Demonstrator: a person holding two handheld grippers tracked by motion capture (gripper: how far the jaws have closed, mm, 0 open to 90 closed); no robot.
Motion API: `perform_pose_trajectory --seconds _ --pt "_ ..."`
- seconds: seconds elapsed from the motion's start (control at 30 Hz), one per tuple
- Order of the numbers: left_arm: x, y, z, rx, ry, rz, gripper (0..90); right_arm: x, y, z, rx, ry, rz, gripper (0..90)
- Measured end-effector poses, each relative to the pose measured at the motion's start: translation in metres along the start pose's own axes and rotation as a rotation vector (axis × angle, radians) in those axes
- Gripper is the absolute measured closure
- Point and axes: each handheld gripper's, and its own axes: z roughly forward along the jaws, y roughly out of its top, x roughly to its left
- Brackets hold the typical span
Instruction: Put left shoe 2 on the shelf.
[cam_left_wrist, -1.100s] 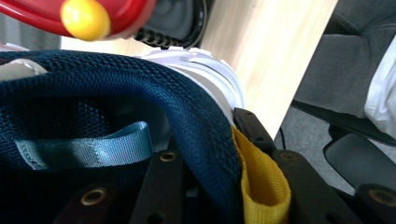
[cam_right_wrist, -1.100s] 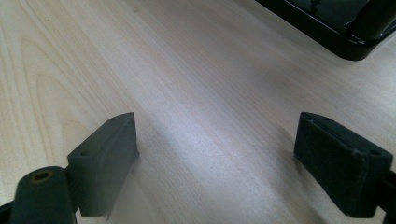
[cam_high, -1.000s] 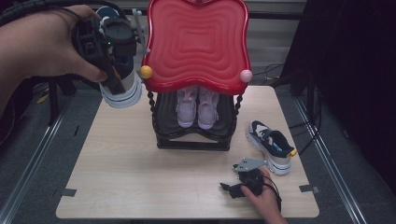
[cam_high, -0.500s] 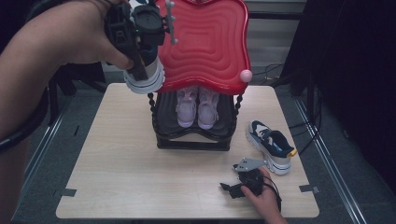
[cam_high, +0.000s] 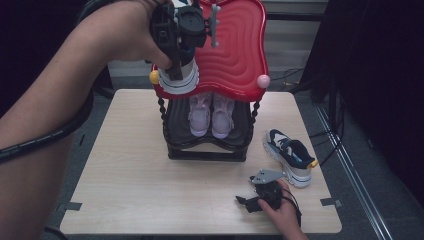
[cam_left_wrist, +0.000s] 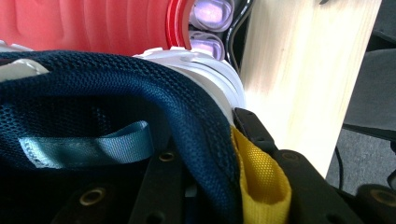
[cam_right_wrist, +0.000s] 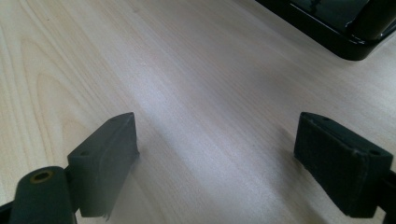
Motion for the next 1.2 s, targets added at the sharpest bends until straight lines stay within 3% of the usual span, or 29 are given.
perform_pose_trajectory --seconds 0.1,0.13,0.2,0.57,0.9,1.2 --pt "0.002 0.006 0.004 0.004 0.001 -0.007 73.4 0.0 0.0 0.0 -0.001 0.0 -0.001 13.1" --pt "0.005 0.009 0.005 0.01 0.002 0.023 73.4 0.0 0.0 0.0 -0.001 0.0 -0.001 13.1" --pt "0.008 0.013 0.007 0.004 0.002 0.017 73.4 0.0 0.0 0.0 0.0 0.0 0.0 13.1" --pt "0.024 0.033 0.024 0.028 0.036 0.074 72.7 0.0 0.0 0.0 -0.001 0.0 -0.001 13.1" --pt "0.036 0.042 0.032 0.033 0.048 0.09 72.3 0.0 0.0 0.0 -0.001 0.0 -0.001 13.1" --pt "0.043 0.039 0.04 0.032 0.057 0.066 71.7 0.0 0.0 0.0 -0.001 0.0 -0.001 13.1"
